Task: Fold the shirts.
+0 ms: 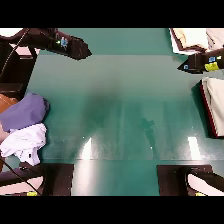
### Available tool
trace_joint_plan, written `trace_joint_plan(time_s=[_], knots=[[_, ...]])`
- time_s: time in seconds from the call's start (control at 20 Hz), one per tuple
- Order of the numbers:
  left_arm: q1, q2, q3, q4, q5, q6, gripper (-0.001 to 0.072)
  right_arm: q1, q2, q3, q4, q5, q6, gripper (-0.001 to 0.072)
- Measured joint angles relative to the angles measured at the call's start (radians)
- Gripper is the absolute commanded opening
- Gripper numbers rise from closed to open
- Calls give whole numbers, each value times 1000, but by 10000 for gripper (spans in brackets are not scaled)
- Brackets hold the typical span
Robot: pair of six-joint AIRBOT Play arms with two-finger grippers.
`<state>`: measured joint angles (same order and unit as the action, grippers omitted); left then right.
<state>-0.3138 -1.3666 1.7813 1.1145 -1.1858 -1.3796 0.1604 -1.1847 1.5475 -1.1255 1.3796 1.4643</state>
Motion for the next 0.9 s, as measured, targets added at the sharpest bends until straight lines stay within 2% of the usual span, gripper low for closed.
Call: trace_joint_plan(time_s=[0.6, 0.75, 0.9], knots=[[0, 0, 0, 0, 1, 0, 26, 1, 0, 0, 0, 0, 0, 19], [4, 2, 0, 2, 47, -1, 26, 1, 0, 0, 0, 0, 0, 19], [62, 20, 0, 63, 13, -5, 26, 1, 0, 0, 0, 6, 0, 19]])
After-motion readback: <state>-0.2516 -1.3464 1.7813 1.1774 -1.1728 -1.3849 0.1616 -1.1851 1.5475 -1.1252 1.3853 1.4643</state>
